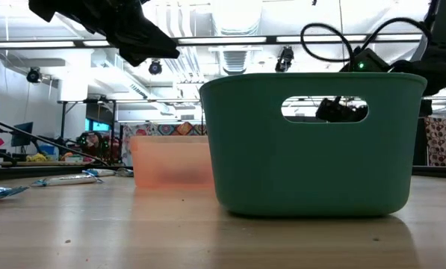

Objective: Sort candy
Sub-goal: Put the brown chocolate bar into the white bin

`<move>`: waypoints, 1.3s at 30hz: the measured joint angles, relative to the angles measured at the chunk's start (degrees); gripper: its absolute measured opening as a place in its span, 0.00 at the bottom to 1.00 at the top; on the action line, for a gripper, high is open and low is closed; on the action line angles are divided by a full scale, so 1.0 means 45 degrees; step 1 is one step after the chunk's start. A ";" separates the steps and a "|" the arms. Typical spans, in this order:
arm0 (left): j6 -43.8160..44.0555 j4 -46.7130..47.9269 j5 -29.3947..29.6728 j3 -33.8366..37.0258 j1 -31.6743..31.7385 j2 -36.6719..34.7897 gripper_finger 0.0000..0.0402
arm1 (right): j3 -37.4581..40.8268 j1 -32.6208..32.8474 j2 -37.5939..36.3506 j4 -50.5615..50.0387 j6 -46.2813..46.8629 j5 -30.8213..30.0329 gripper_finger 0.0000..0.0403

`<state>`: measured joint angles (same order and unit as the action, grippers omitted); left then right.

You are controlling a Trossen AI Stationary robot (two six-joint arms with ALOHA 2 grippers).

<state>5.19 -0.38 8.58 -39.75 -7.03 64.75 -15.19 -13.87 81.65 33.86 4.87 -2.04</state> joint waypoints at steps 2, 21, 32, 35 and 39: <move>0.0000 0.0000 0.0002 0.0000 0.0000 0.0000 0.22 | -0.0011 -0.0004 -0.0611 -0.0146 -0.0010 -0.0017 0.17; -0.0151 -0.0122 0.0005 0.0000 0.0000 0.0068 0.22 | -0.2806 -0.0030 -0.1537 -0.0247 -0.0712 -0.0628 0.08; -0.0083 0.0327 -0.0009 0.0000 -0.0010 0.0087 0.22 | -0.5713 -0.0738 0.0539 -0.1060 -0.1579 -0.2006 0.08; 0.0001 0.0736 -0.0015 0.0000 -0.0010 0.0087 0.22 | -0.6472 -0.1101 0.1037 -0.2001 -0.1581 -0.2016 0.08; 0.0236 0.1366 -0.0024 0.0000 -0.0010 0.0083 0.22 | -0.7275 -0.1476 0.1651 -0.2866 -0.1548 -0.2018 0.08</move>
<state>6.25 5.76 8.47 -39.75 -7.07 65.12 -47.93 -20.51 89.08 20.96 -2.10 -11.12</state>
